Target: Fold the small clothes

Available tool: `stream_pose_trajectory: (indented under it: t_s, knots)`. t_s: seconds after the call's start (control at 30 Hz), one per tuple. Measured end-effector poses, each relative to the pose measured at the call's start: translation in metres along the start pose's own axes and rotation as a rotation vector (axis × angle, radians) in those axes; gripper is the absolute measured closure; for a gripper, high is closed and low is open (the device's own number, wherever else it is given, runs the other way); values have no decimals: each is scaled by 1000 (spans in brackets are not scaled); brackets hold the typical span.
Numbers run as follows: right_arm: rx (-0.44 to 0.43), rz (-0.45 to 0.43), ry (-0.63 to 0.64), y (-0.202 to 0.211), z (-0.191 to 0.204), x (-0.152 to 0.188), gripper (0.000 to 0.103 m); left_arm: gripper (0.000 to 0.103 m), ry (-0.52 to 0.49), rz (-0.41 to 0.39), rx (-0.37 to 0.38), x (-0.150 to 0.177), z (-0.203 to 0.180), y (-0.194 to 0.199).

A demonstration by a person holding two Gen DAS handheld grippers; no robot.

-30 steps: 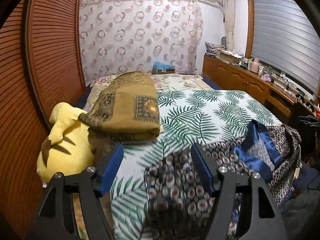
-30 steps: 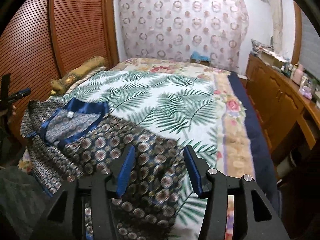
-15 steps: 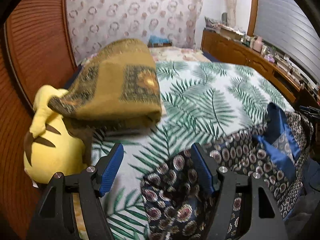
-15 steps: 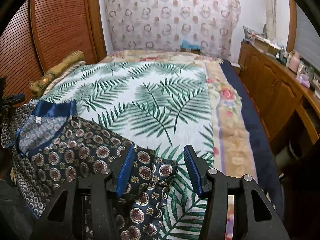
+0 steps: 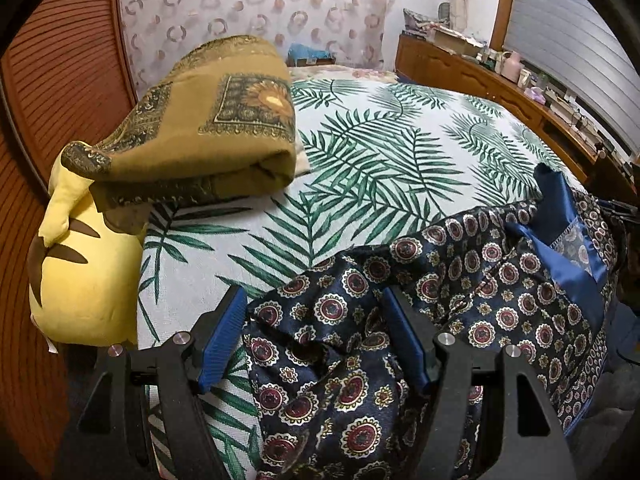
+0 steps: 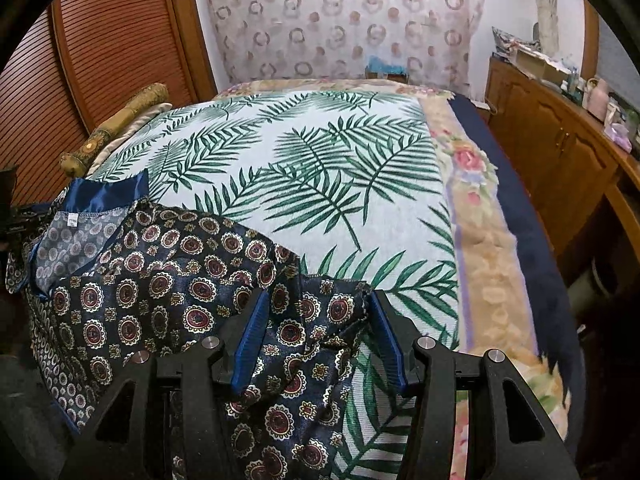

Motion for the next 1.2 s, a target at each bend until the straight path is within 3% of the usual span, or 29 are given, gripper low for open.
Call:
stream_pose_trajectory:
  t_s: [0.2, 0.3, 0.43, 0.5, 0.6, 0.67, 0.8, 1.0, 1.2]
  knots:
    - [1, 2, 10, 0, 2, 0, 49, 34, -3, -14, -15, 0, -1, 0]
    - [0, 4, 22, -2, 4, 1, 49, 41, -20, -25, -15, 1, -4, 1]
    - [-3, 1, 37, -1, 5, 2, 49, 62, -30, -24, 6, 1, -9, 4]
    - [-7, -2, 36, -1, 5, 3, 50, 68, -33, -23, 10, 1, -10, 4]
    - [-12, -9, 38, 2, 5, 4, 63, 83, -27, -22, 22, 2, -13, 5]
    - [-21, -15, 34, 4, 5, 5, 81, 88, -30, -25, 21, 2, -14, 7]
    - [-44, -33, 41, 11, 7, 8, 93, 90, -34, -54, 9, 2, -17, 15]
    - [-34, -140, 38, 42, 12, -5, 97, 93, 1, -160, 21, -11, -23, 50]
    - [-38, -297, 80, 103, 30, -36, 98, 94, 1, -325, 44, -48, -40, 115]
Point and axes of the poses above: each gripper's, at about its wrist camera, not at the fingertips, and y roughly against the way its jaws point, z to its left, x to its underside, the point moved 10 cm from there along -y, roughly the way its jaws point, and after that the axes turned 2 degrees about -x, right-handed, at the moved point
